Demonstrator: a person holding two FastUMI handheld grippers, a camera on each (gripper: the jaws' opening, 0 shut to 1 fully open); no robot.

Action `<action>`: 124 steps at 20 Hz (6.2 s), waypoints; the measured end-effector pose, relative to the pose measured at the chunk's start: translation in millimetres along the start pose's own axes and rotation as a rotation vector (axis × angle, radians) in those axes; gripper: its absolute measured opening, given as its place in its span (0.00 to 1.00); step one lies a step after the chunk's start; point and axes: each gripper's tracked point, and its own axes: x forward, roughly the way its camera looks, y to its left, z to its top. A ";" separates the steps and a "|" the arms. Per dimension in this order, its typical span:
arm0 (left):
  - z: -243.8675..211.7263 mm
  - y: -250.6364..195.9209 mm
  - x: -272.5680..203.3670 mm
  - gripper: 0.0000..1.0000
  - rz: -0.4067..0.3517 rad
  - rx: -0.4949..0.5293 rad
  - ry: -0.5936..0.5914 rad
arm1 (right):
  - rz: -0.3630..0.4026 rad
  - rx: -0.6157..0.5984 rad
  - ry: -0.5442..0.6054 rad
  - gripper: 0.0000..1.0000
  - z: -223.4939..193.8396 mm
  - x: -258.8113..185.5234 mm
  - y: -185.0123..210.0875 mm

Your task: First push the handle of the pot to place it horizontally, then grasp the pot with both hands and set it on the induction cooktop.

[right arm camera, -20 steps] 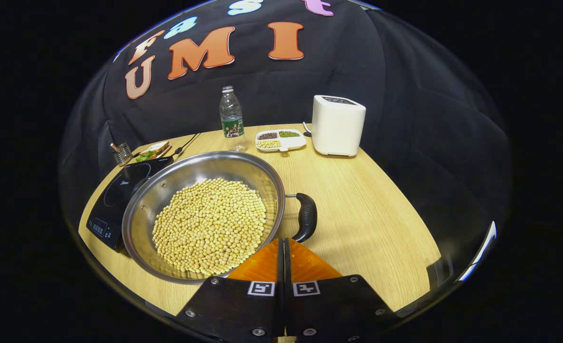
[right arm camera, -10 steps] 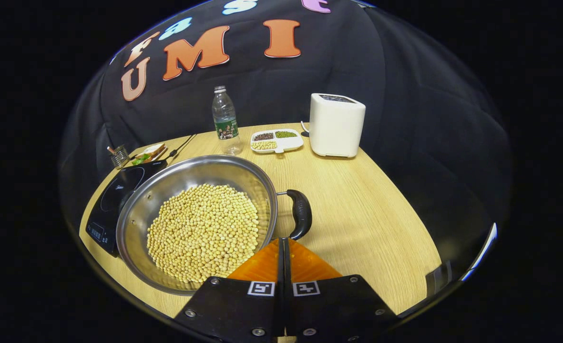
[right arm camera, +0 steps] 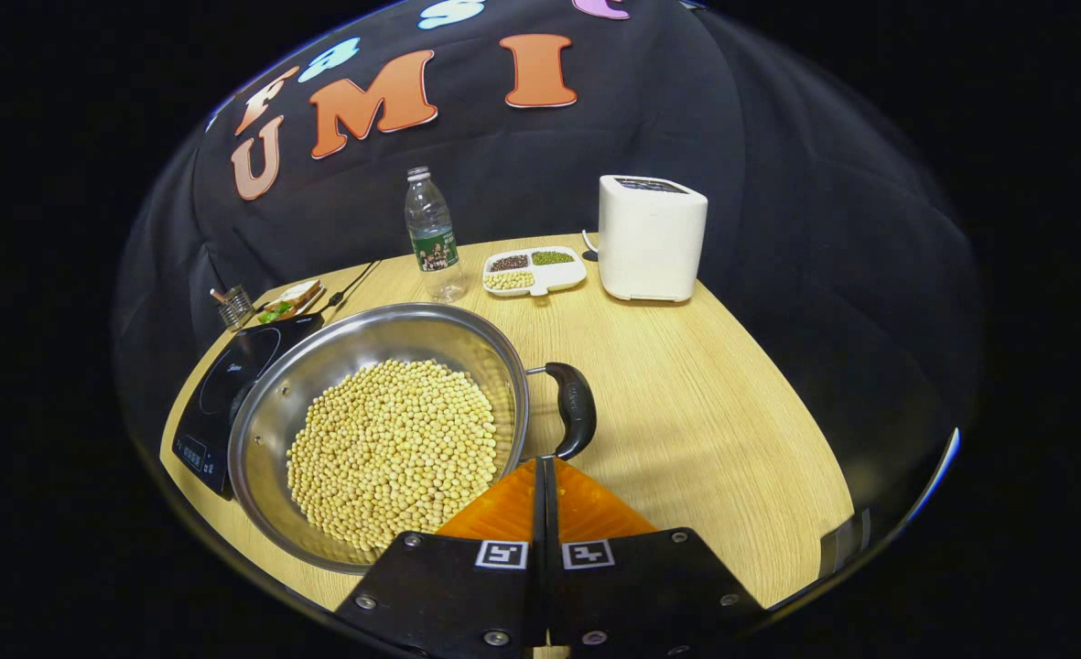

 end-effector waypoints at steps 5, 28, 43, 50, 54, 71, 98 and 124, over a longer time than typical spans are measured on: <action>-0.4 -7.2 -0.9 0.97 -0.005 0.006 0.003 | 0.015 0.014 0.003 0.00 1.9 3.0 -1.0; -83.5 -71.1 13.8 0.98 -0.052 0.032 0.117 | -0.050 0.108 -0.124 0.00 49.9 -37.9 -28.0; -229.8 -167.8 0.3 0.99 -0.166 0.116 0.249 | 0.002 0.010 -0.307 0.50 99.6 -69.0 15.3; -314.1 -209.3 -13.7 0.97 -0.236 0.101 0.412 | -0.026 -0.020 -0.278 0.89 88.2 -38.0 13.8; -354.2 -223.0 -21.0 0.99 -0.245 0.103 0.499 | -0.046 -0.038 -0.246 0.94 77.3 -16.8 9.0; -427.7 -230.6 -27.5 0.98 -0.231 0.131 0.737 | -0.045 -0.005 -0.054 0.94 28.6 63.1 -8.8; -383.5 -228.3 5.3 0.53 -0.196 0.088 0.760 | 0.022 0.238 -0.059 0.41 58.6 28.6 27.8; -289.8 -39.1 41.8 0.53 -0.059 0.080 0.700 | 0.185 0.189 -0.084 0.41 129.7 1.8 216.0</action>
